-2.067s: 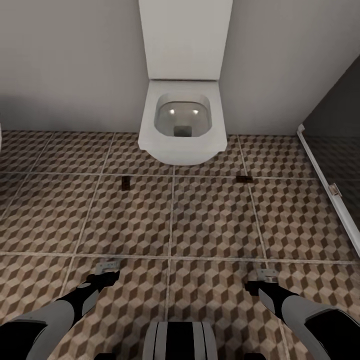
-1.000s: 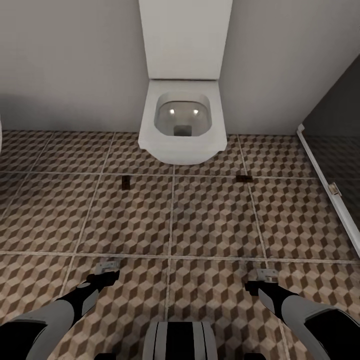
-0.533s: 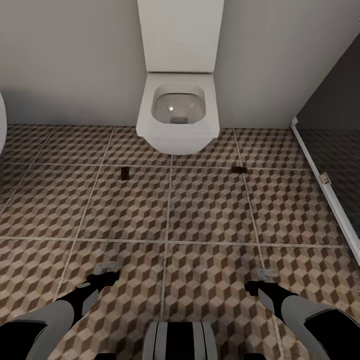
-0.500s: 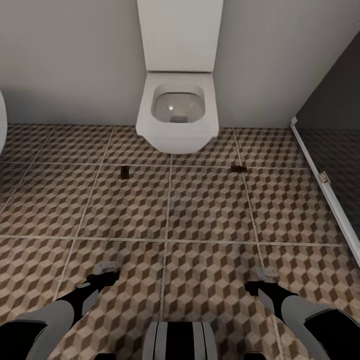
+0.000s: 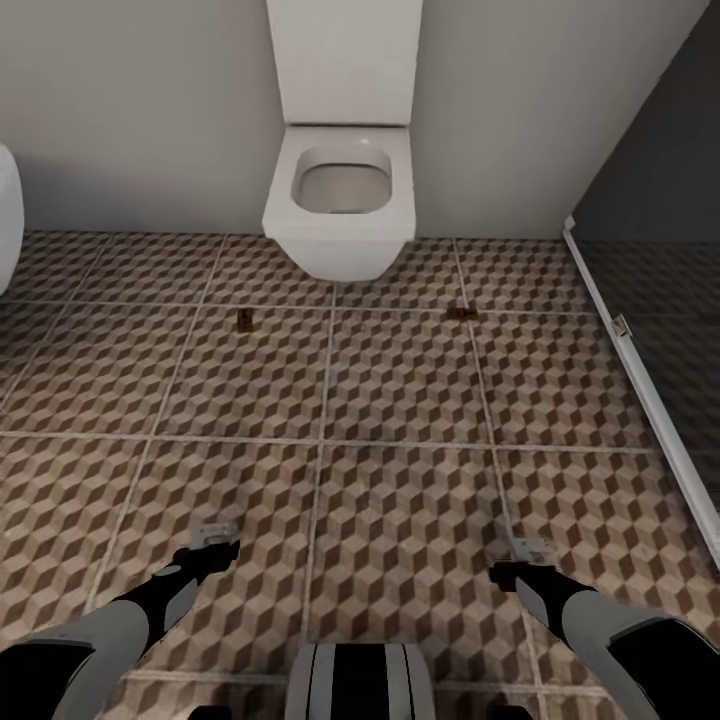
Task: Take the four mousetraps from the cabinet in the bathroom and place them on the bathroom floor. Make sure all four end up on the same floor surface, and ensure that at least two of them are either under or directly next to the same bathroom sink.
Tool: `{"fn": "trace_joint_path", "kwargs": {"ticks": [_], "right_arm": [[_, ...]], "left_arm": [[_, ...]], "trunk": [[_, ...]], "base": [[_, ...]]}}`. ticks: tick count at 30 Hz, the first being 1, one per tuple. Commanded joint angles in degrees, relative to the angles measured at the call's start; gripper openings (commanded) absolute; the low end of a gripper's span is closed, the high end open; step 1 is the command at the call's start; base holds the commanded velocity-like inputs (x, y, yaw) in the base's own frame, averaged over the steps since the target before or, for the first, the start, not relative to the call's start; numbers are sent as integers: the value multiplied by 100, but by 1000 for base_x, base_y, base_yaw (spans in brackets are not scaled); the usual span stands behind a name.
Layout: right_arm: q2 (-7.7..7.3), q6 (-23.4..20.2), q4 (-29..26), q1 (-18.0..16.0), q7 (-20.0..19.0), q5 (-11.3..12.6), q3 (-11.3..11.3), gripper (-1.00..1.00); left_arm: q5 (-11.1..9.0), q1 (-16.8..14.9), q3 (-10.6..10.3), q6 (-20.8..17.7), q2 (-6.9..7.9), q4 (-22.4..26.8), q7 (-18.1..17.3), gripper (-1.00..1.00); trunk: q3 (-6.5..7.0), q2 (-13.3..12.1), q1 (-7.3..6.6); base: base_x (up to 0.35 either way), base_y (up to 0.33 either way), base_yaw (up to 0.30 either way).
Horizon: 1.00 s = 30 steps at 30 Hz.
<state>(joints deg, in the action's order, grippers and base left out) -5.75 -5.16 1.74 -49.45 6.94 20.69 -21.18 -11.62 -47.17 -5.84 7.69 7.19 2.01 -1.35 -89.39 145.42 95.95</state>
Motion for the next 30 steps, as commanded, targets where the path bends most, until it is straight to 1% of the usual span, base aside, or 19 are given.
{"fn": "trace_joint_path", "kwargs": {"ticks": [1,21,30], "right_arm": [[4,-19,2,-3,9,41,-49,100],[12,-20,2,-3,5,33,-52,100],[12,-20,2,-3,7,32,-53,100]], "left_arm": [[-60,-3,-49,21,2,-7,-14,100],[-59,-3,-41,28,10,-7,-16,100],[-61,-3,-40,20,10,-7,-22,100]], "trunk": [[-3,1,-4],[-3,1,-4],[-3,1,-4]], "base": [[-298,-117,0],[-293,-115,0],[-105,-32,0]]}}
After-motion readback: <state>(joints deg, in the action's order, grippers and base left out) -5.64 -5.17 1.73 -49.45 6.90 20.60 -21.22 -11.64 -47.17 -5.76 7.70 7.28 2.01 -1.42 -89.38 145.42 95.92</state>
